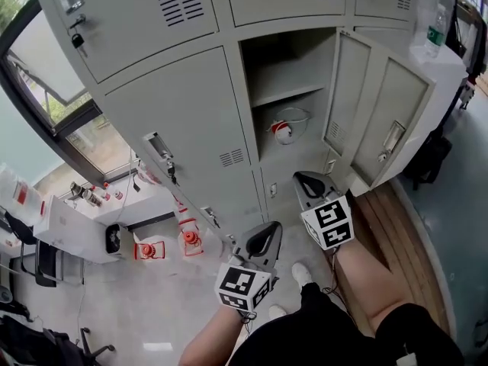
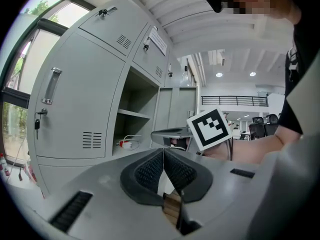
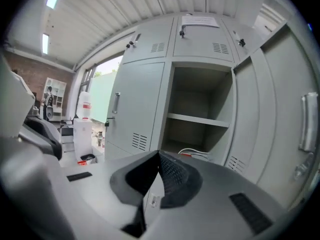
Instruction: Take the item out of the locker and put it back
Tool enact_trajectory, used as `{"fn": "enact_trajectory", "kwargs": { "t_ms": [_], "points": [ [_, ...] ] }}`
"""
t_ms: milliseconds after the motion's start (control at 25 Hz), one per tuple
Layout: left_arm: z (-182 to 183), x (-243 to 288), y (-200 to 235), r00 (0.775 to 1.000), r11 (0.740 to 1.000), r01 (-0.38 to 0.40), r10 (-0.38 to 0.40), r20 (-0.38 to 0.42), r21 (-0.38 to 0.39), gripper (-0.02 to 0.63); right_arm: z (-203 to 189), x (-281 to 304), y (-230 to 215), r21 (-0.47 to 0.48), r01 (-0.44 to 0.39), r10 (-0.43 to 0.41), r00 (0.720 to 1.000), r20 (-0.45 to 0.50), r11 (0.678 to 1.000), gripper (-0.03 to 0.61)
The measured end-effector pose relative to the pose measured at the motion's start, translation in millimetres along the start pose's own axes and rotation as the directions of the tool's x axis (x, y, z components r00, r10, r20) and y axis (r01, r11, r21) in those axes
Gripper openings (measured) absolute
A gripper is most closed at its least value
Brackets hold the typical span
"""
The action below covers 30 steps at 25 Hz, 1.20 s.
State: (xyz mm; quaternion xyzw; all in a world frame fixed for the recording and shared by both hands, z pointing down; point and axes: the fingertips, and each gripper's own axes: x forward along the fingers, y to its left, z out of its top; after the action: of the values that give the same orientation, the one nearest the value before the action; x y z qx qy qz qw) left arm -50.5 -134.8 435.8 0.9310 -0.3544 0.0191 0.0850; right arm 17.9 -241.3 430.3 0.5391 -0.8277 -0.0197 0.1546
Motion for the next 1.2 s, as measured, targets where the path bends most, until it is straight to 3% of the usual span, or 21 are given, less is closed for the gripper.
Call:
{"fn": "enact_trajectory", "kwargs": {
  "t_ms": [320, 680, 1200],
  "points": [
    [-23, -27, -15, 1.0, 1.0, 0.004, -0.005, -0.022, -0.027, 0.017, 0, -63, 39, 0.041, -0.005, 0.003, 1.0, 0.025, 0.999, 0.054],
    [-26, -29, -38, 0.999, 0.999, -0.032, 0.032, -0.024, -0.024, 0.017, -20, -101, 51, 0.098, -0.061, 0.06, 0.998, 0.014, 0.993, 0.052],
    [-35, -1, -99, 0.993, 0.993, -0.113, 0.111, -0.045, -0.034, 0.017, -43, -151, 22, 0.09, -0.175, 0.174, 0.984, 0.024, 0.98, 0.052]
  ]
}}
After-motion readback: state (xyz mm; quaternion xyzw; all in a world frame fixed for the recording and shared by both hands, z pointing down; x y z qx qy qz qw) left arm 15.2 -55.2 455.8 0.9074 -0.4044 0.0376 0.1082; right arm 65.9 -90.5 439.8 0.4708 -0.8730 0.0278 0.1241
